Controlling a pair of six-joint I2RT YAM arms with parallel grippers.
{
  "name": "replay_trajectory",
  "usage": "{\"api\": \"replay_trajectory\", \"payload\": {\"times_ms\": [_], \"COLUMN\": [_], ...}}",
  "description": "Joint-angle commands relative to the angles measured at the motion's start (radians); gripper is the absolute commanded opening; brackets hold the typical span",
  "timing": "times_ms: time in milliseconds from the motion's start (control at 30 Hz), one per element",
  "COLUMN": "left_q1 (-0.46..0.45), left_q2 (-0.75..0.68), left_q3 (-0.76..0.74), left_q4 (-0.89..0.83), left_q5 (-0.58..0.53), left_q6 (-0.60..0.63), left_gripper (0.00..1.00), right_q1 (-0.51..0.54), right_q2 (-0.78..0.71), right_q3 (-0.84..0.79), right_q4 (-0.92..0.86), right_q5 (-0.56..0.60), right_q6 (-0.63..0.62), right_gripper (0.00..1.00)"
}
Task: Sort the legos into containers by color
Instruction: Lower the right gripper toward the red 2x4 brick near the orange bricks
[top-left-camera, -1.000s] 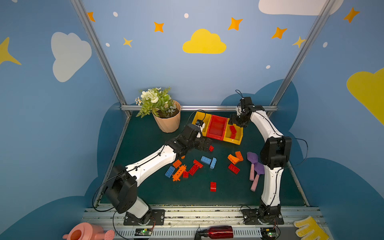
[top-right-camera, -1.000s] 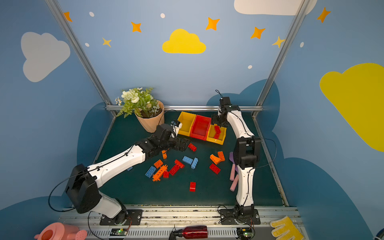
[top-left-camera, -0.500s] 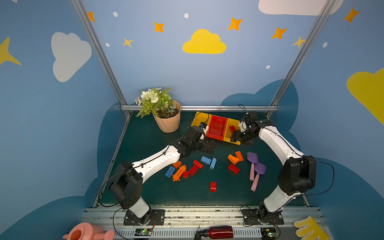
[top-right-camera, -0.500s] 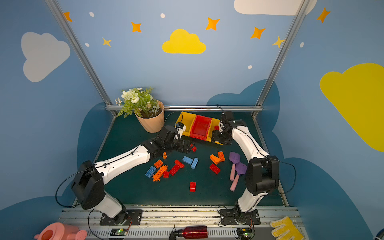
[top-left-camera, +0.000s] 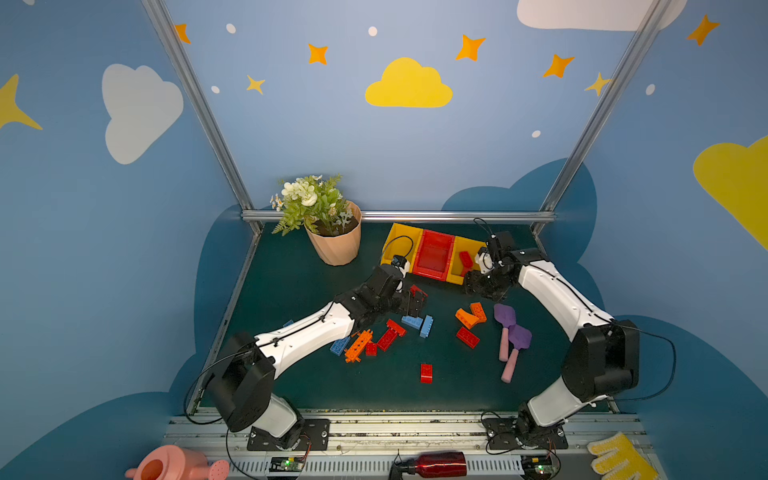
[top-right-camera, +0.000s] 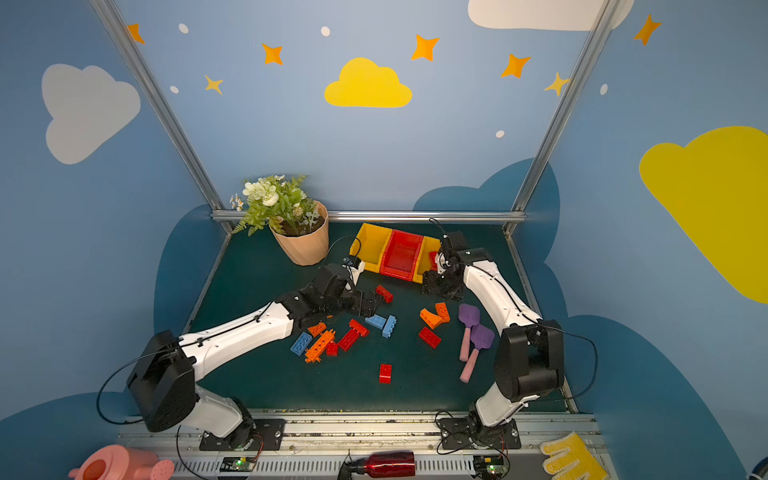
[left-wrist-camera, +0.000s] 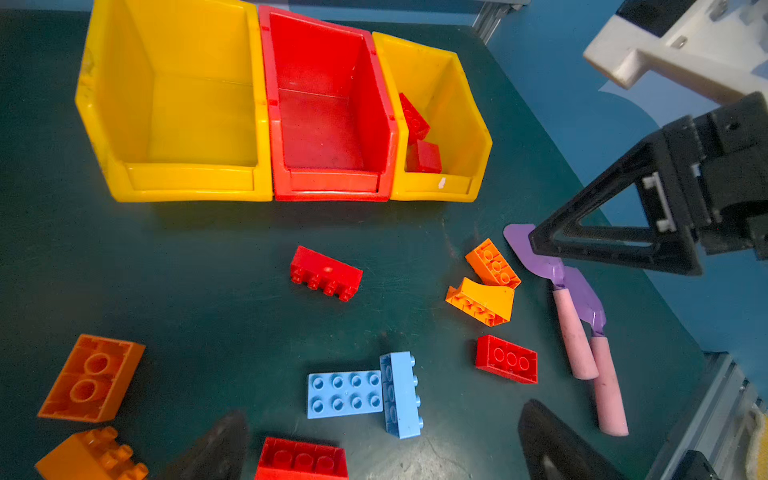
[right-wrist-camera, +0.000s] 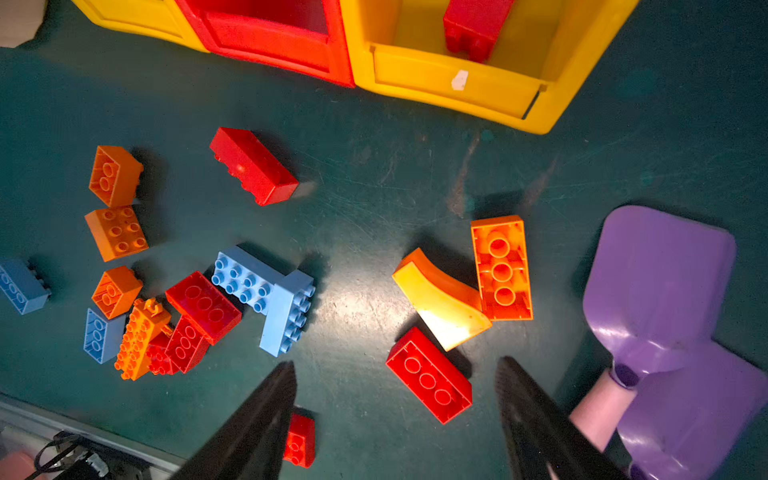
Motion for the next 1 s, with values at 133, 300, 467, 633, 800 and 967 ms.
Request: {"api": "replay_trajectory", "payload": {"times_ms": [133, 300, 467, 633, 800, 967], "left_q1": [-0.002, -0.002, -0.002, -0.002, -0.003, -0.001], "left_q2": [-0.117, -0.189, -0.257, -0.296, -0.308, -0.328], "left_q3": [-0.069, -0.138, -0.195, -0.227, -0.227, -0.224], "left_q4": [-0.019, -0.014, -0.019, -0.023, -0.041, -0.063], "left_q5": [-0.096, -0.130, -0.164, -0.172, -0.160, -0.169], "left_q6": [-0.017, -0.041, -0.050, -0.052, -0.050, -0.041], "left_gripper": [1.00, 1.00, 1.00, 1.00, 1.00, 1.00], "right_q1": [0.033, 0.046, 0.076, 0.108, 0.115, 0.115], "right_q2": [-0.004, 0.020, -0.004, -0.049, -0.045, -0.022], "right_q3": [-0.030, -0.050, -0.129, -0.241, -0.292, -0.304], "right_q4": [0.010, -0.006, -0.025, -0.010, 0.037, 0.047], "right_q5": [-0.018, -0.008, 0.013, 0.025, 0.042, 0.067], "right_q6": [0.008, 0.007, 0.033, 0.070, -0.003, -0.064], "right_gripper": [0.74, 0.73, 0.74, 0.79, 0.79, 0.79]}}
